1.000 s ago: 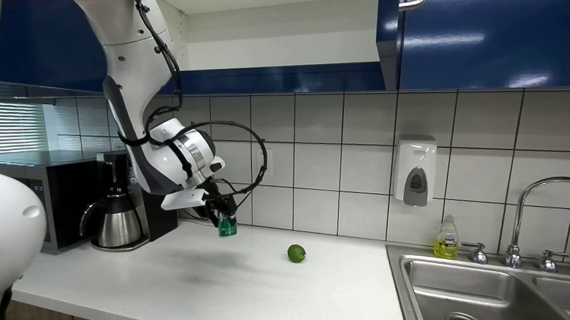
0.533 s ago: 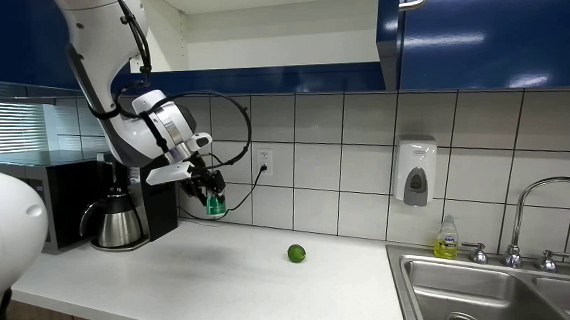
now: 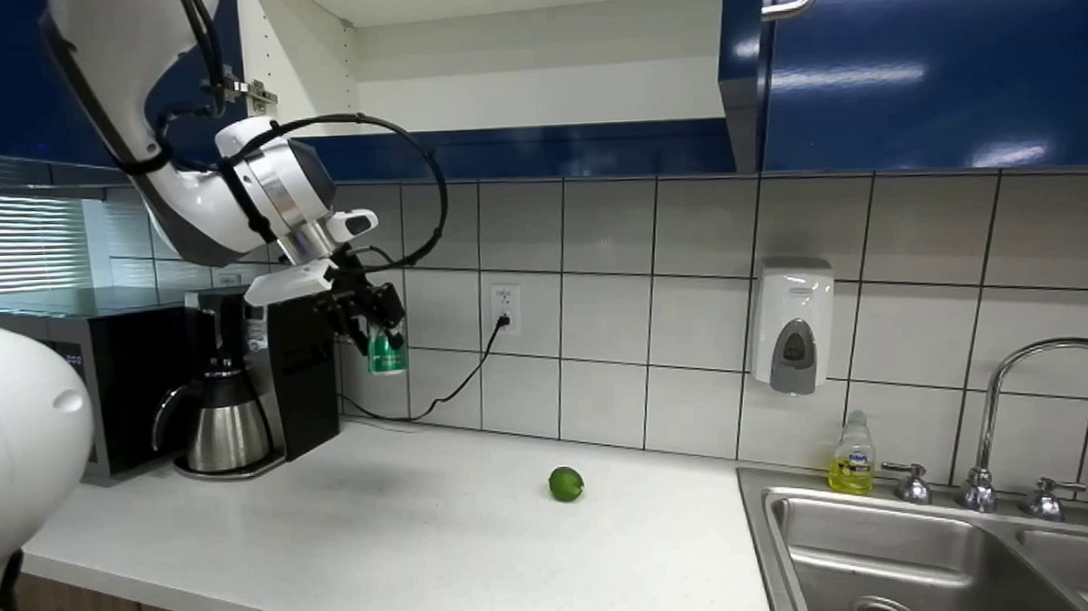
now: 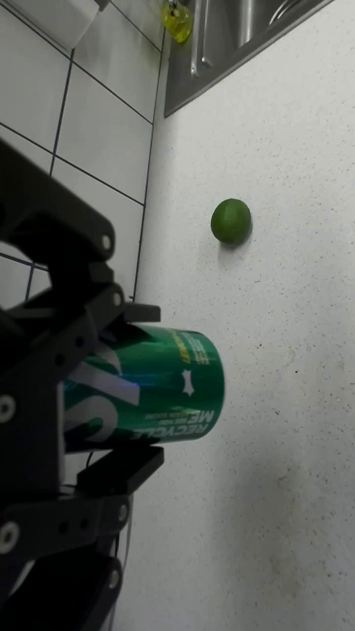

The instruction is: Put the green can in the open upper cabinet.

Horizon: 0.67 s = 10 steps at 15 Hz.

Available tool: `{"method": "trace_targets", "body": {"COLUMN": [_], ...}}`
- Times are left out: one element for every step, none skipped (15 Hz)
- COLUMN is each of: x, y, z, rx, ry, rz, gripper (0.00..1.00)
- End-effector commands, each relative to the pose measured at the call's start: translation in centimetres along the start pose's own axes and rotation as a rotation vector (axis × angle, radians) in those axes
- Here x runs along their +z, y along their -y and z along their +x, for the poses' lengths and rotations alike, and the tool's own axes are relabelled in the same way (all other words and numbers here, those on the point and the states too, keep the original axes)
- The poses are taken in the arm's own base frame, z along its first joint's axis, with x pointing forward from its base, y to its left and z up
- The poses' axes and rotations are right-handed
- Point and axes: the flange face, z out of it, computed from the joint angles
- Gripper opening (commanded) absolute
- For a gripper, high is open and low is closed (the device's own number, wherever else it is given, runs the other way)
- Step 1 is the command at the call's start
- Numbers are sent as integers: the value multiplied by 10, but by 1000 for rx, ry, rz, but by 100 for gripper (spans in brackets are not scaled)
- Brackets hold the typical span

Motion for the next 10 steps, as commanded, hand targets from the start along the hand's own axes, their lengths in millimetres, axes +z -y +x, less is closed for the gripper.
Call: {"method": "trace_targets", "body": {"x": [-43,-51,-61,-68,-78,-86,-95,-105,-116,-126], "y": [-2,-2,-2,-2,-2,-3,-3,-3,-3,-3], "z": [-1,-1,-1,-1,0,0,0,0,0,1], "rx": [-21,-18,-17,-16,-19,-20,-21,-22,-23,-27], "ry": [-3,-5,-4,-5,-7,-6,-8,-7,-8,-11], "rz": [-2,3,2,4,2,4,5,6,3,0], "gripper": [39,39,39,39,39,39,39,39,39,39]}}
